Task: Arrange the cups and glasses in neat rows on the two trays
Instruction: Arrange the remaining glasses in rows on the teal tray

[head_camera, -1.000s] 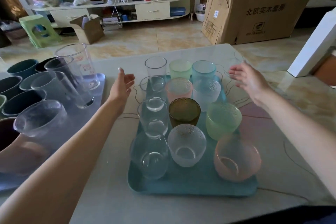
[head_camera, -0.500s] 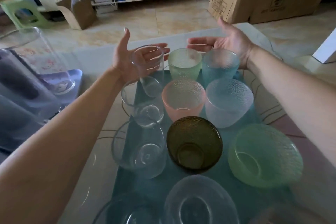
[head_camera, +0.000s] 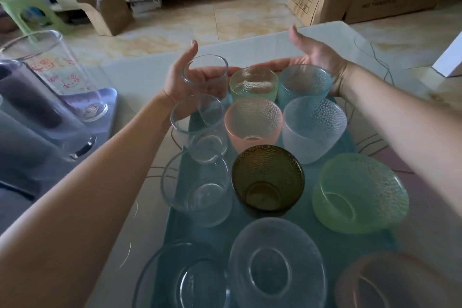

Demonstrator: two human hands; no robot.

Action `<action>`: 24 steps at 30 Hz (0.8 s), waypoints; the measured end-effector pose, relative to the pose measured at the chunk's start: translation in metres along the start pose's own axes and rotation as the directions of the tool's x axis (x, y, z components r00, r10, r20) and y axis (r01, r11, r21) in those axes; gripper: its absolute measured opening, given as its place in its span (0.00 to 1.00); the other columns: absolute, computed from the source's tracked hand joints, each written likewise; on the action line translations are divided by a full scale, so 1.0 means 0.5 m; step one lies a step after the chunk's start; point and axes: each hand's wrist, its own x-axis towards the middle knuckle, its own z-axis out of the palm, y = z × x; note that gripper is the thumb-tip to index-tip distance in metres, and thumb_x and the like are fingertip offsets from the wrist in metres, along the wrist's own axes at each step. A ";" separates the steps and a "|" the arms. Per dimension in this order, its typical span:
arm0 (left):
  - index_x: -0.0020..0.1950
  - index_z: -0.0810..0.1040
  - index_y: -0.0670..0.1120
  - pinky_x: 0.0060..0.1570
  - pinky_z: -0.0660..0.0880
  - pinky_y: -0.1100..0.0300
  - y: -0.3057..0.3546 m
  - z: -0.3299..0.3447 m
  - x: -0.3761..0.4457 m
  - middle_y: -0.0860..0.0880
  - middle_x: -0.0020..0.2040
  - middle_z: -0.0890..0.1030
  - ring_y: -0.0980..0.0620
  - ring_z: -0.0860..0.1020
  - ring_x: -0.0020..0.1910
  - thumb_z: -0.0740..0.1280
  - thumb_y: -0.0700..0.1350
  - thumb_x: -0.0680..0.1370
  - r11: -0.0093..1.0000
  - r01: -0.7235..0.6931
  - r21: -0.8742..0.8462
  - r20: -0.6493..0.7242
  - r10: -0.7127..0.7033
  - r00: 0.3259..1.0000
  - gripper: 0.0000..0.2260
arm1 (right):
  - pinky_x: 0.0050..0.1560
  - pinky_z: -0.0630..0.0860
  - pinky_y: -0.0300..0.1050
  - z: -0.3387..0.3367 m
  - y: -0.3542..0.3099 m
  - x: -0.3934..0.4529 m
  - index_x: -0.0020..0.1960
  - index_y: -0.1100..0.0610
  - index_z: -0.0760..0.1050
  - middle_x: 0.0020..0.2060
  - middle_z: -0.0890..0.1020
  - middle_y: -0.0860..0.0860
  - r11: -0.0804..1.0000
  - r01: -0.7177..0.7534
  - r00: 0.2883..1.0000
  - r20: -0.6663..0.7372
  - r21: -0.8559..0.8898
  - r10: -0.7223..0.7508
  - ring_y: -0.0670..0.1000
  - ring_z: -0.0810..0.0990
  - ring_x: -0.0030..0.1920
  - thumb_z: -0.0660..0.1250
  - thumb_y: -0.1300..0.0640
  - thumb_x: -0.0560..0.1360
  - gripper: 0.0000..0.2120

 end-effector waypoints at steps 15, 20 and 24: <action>0.69 0.69 0.39 0.70 0.62 0.47 -0.040 0.053 -0.068 0.41 0.68 0.71 0.43 0.69 0.68 0.39 0.63 0.78 0.921 -0.216 -0.325 -0.289 0.121 0.950 0.36 | 0.50 0.80 0.47 0.029 0.074 -0.058 0.59 0.65 0.75 0.55 0.79 0.58 0.885 0.456 0.848 -0.347 0.095 -0.400 0.54 0.81 0.53 0.38 0.33 0.76 0.42; 0.64 0.73 0.41 0.66 0.65 0.52 -0.043 0.072 -0.101 0.43 0.63 0.75 0.46 0.73 0.62 0.42 0.62 0.79 0.887 -0.283 -0.363 -0.378 0.138 0.916 0.32 | 0.46 0.79 0.45 0.059 0.099 -0.065 0.62 0.66 0.70 0.56 0.76 0.59 0.850 0.520 0.798 -0.398 0.077 -0.452 0.53 0.82 0.44 0.39 0.33 0.76 0.41; 0.60 0.76 0.43 0.51 0.74 0.59 -0.039 0.081 -0.107 0.47 0.55 0.79 0.52 0.77 0.52 0.43 0.61 0.80 0.903 -0.271 -0.334 -0.395 0.127 0.910 0.30 | 0.53 0.78 0.50 0.073 0.108 -0.069 0.58 0.64 0.75 0.54 0.79 0.58 0.822 0.565 0.742 -0.481 0.070 -0.468 0.56 0.81 0.51 0.42 0.34 0.77 0.38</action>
